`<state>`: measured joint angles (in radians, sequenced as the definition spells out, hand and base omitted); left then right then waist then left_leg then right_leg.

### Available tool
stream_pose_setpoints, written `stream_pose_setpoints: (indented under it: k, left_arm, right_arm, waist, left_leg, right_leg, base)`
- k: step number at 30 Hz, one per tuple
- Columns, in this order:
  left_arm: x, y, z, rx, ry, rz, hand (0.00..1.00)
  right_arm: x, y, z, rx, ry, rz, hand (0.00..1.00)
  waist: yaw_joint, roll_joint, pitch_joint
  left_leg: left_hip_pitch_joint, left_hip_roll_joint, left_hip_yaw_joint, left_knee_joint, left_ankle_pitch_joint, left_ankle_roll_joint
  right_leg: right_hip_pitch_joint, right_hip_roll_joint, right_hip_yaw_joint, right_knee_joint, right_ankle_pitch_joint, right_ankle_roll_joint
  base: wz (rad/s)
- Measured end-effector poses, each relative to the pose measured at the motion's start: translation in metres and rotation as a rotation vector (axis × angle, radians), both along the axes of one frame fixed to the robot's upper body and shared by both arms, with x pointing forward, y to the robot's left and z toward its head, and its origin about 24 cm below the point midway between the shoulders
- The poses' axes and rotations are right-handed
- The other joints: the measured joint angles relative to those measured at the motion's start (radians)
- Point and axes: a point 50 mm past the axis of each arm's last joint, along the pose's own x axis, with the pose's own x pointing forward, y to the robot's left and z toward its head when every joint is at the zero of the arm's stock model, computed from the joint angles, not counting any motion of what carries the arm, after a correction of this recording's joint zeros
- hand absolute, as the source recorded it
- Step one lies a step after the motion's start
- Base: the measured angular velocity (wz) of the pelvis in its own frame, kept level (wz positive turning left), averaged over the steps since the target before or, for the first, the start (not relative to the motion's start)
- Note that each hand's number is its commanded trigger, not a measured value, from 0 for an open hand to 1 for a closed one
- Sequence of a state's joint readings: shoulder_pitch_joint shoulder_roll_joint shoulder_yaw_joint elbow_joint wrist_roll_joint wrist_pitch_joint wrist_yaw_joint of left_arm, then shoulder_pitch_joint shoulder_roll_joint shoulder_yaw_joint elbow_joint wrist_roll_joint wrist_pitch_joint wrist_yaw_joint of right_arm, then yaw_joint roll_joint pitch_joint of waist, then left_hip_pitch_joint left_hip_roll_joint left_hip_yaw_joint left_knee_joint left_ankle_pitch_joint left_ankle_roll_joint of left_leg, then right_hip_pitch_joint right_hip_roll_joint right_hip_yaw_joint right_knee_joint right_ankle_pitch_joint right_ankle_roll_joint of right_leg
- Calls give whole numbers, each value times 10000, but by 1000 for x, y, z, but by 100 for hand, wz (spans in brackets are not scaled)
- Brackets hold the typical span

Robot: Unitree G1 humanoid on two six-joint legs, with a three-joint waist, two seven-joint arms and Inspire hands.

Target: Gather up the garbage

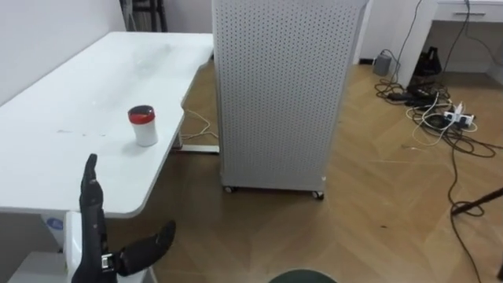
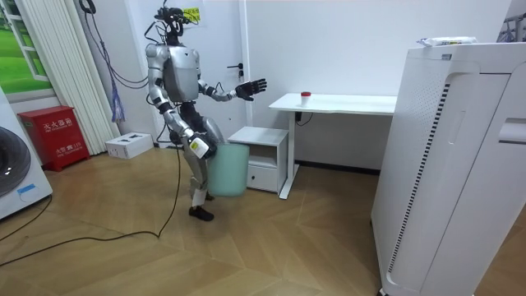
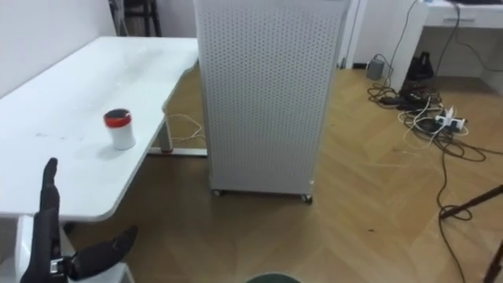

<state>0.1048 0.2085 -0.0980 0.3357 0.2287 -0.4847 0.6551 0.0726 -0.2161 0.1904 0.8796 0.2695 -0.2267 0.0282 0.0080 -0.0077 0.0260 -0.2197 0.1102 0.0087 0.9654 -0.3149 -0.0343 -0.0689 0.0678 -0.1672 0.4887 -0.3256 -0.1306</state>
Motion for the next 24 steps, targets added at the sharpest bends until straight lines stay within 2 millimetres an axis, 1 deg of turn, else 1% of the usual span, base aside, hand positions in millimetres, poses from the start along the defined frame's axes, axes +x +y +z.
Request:
stream_pose_setpoints:
  k: [1, 2, 3, 4, 5, 6, 7, 8, 9, 10, 11, 12, 13, 15, 17, 18, 19, 20, 21, 22, 23, 24]
  left_arm:
    - [-1, 0, 0, -9, -20, 86, 0]
    - [-1, 1, 0, -23, -39, 136, 0]
    - [0, 0, 1, -18, -79, 127, 0]
    - [0, 0, 1, -19, -115, 123, 0]
    - [0, 0, 2, 0, -155, 162, 0]
    - [-1, 1, 1, 6, -149, 231, 0]
    - [-1, 1, 1, 9, -180, 331, 0]
    - [-1, 2, 2, 25, -209, 358, 0]
    - [-1, 2, 2, 24, -214, 369, 0]
    - [-1, 2, 2, 35, -205, 349, 0]
    - [-1, 3, 2, 37, -207, 357, 0]
    - [-1, 3, 2, 38, -211, 354, 0]
    - [-1, 3, 2, 46, -199, 329, 0]
    - [-1, 3, 2, 67, -190, 299, 0]
    - [-1, 2, 2, 113, -193, 277, 0]
    - [-1, 3, 2, 117, -196, 282, 0]
    - [0, 3, 2, 118, -203, 288, 0]
    - [0, 2, 3, 70, -239, 295, 0]
    - [1, 2, 4, 42, -325, 301, 0]
    - [3, 1, 6, 40, -386, 266, 0]
    - [7, -1, 8, 60, -531, 196, 0]
    - [8, -2, 9, 65, -576, 202, 0]
  right_arm:
    - [0, -1, 0, -60, 1, -73, 100]
    - [0, -1, 0, -51, 21, -108, 100]
    - [0, -1, 0, -37, 47, -133, 100]
    - [0, -1, 0, -35, 46, -141, 100]
    - [0, 0, 0, -13, 77, -156, 100]
    - [0, 0, -1, 3, 94, -134, 100]
    - [0, 1, -1, 23, 106, -79, 100]
    - [0, 1, -1, 35, 103, -42, 100]
    - [1, 1, 0, 45, 70, -19, 100]
    - [1, 1, 0, 33, 74, 13, 100]
    - [1, 3, -1, 7, 86, 132, 100]
    - [1, 3, -1, 34, 86, 169, 100]
    - [1, 5, -1, 120, 91, 237, 100]
    - [1, 5, -1, 174, 92, 287, 100]
    - [1, 5, -1, 179, 83, 279, 100]
    - [1, 5, -1, 171, 87, 270, 100]
    - [1, 5, -1, 164, 88, 263, 100]
    - [1, 4, -1, 130, 84, 211, 100]
    - [1, 1, 0, 45, 79, 101, 100]
    - [0, 1, -1, 17, 90, 15, 100]
    - [0, 1, -1, -23, 117, -107, 100]
    - [0, 1, -1, -53, 109, -149, 100]
  waist:
    - [18, -46, 29]
    - [126, -94, 27]
    - [187, -122, -7]
    - [227, -130, -13]
    - [317, -171, -26]
    - [374, -191, -63]
    - [401, -270, -129]
    - [389, -357, -186]
    - [435, -352, -183]
    - [442, -330, -181]
    - [422, -349, -184]
    - [406, -359, -178]
    - [382, -381, -172]
    - [389, -402, -161]
    - [403, -383, -150]
    - [405, -359, -124]
    - [409, -349, -105]
    - [348, -305, -65]
    - [219, -207, -85]
    - [217, -211, -82]
    - [278, -232, -68]
    - [287, -219, -55]
  left_leg:
    - [-356, 11, -8, -679, -79, -46]
    - [-581, -7, 10, -1716, -43, -106]
    - [-785, -16, 59, -2890, 74, -191]
    - [-861, -23, 64, -3496, 214, -290]
    - [-901, -37, 151, -4233, 1017, -225]
    - [-825, -88, 183, -4343, 1320, -120]
    - [-624, -310, 217, -4557, 1342, -41]
    - [-446, -488, 346, -4772, 1387, 48]
    - [-369, -556, 352, -4846, 1390, 56]
    - [-289, -681, 315, -4870, 1386, 63]
    - [-223, -730, 242, -4882, 1380, 71]
    - [-191, -762, 183, -4882, 1375, 77]
    - [-139, -878, 125, -4887, 1373, 81]
    - [-76, -903, 119, -4886, 1367, 89]
    - [-69, -922, 121, -4799, 1316, 147]
    - [-96, -986, 132, -4639, 1239, 224]
    - [-141, -985, 158, -4533, 1210, 235]
    - [-225, -1029, 226, -4539, 1157, 284]
    - [-165, -1076, 373, -4731, 1145, 316]
    - [-77, -1064, 485, -4879, 1150, 353]
    - [118, -1009, 393, -5198, 1164, 388]
    - [210, -1010, 245, -5278, 1161, 390]
  right_leg:
    - [147, -37, 2, -202, 0, 1]
    - [286, -104, 18, -405, 3, 13]
    - [421, -160, 38, -627, 14, 67]
    - [485, -176, 64, -729, 2, 110]
    - [585, -224, 218, -807, -52, 229]
    - [631, -267, 267, -843, -98, 311]
    - [713, -441, 200, -1013, -148, 464]
    - [766, -578, 137, -1123, -162, 567]
    - [804, -661, 47, -1144, -147, 609]
    - [933, -764, -225, -1288, -72, 728]
    - [1118, -877, -400, -1490, -47, 769]
    - [1239, -897, -442, -1581, -35, 789]
    - [1434, -946, -536, -1825, -15, 824]
    - [1612, -987, -582, -2042, 4, 852]
    - [1735, -991, -569, -2148, 5, 851]
    - [1822, -984, -562, -2138, 4, 851]
    - [1891, -985, -535, -2114, 4, 851]
    - [1879, -994, -480, -1977, 2, 855]
    - [1719, -1015, -516, -1634, -10, 877]
    - [1593, -1054, -534, -1359, -36, 922]
    - [1110, -1192, -621, -340, -97, 1044]
    - [770, -1253, -625, 324, -64, 1156]
  base:
    - [0]
    - [0]
    - [0]
    - [-11]
    - [-20]
    - [-14]
    - [-3]
    - [0]
    - [-5]
    - [0]
    - [6]
    - [11]
    - [12]
    - [6]
    - [5]
    - [5]
    - [8]
    - [30]
    - [36]
    - [37]
    - [15]
    - [0]
